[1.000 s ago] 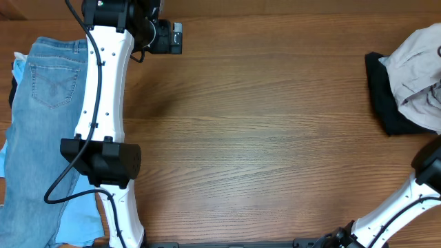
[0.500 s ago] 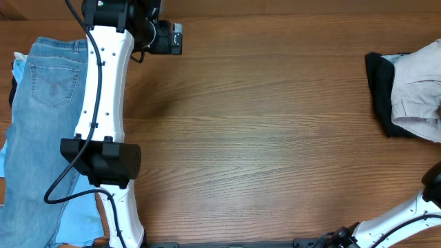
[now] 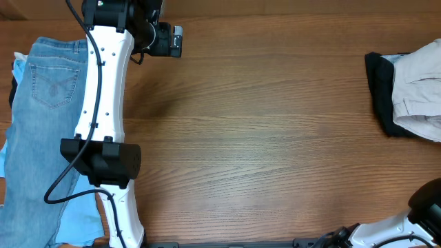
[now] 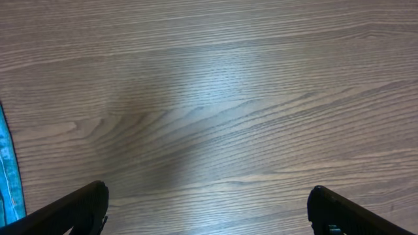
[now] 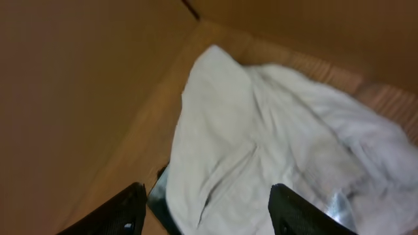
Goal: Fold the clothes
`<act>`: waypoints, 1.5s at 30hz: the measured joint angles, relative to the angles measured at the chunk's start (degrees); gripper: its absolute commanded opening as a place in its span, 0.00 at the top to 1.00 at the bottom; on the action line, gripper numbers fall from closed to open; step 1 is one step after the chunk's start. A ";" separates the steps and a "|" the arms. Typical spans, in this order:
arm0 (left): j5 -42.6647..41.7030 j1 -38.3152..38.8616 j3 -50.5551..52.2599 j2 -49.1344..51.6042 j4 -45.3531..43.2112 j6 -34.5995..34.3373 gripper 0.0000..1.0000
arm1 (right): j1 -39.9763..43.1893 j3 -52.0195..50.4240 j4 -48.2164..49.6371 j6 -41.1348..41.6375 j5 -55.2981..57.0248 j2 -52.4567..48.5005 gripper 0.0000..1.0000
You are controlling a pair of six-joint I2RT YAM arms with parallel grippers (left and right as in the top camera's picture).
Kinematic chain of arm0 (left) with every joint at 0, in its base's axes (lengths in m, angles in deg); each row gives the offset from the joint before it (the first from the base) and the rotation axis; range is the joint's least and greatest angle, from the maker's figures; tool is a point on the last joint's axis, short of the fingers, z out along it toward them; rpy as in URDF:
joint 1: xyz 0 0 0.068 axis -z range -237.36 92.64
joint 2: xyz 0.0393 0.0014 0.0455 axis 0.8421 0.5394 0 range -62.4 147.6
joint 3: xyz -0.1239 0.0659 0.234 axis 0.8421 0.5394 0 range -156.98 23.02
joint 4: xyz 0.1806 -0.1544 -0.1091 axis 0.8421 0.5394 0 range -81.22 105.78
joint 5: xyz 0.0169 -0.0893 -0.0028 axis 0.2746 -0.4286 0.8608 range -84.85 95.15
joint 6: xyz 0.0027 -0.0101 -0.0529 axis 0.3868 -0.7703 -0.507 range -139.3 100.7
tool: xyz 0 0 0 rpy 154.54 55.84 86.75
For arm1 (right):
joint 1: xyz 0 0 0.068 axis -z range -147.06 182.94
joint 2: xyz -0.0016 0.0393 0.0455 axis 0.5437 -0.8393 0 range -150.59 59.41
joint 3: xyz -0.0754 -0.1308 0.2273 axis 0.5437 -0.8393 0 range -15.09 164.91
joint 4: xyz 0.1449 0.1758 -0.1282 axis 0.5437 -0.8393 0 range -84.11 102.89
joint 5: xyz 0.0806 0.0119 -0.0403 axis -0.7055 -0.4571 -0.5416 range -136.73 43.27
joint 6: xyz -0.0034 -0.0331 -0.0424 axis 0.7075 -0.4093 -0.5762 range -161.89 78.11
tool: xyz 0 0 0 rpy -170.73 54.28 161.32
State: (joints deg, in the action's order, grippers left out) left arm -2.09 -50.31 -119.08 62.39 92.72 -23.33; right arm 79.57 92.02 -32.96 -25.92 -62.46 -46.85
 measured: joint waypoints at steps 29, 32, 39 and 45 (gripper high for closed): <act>0.17 0.87 0.07 1.60 -2.60 2.75 0.00 | -17.25 5.03 34.77 -14.51 18.25 -39.26 0.00; 0.20 1.55 0.11 5.66 -2.71 2.78 0.00 | -20.65 5.07 34.93 -14.43 18.64 -39.26 0.00; 0.20 1.88 0.42 6.71 -2.93 2.97 0.00 | -20.52 11.56 29.33 -13.11 17.70 -41.48 0.00; 0.20 1.88 0.42 6.71 -2.05 2.99 0.00 | -20.81 34.01 -0.96 -12.07 14.86 -45.66 0.00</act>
State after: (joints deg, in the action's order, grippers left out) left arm -1.90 -48.43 -118.66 69.10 90.67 -20.34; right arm 58.76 126.03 -33.92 -37.99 -47.59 -92.51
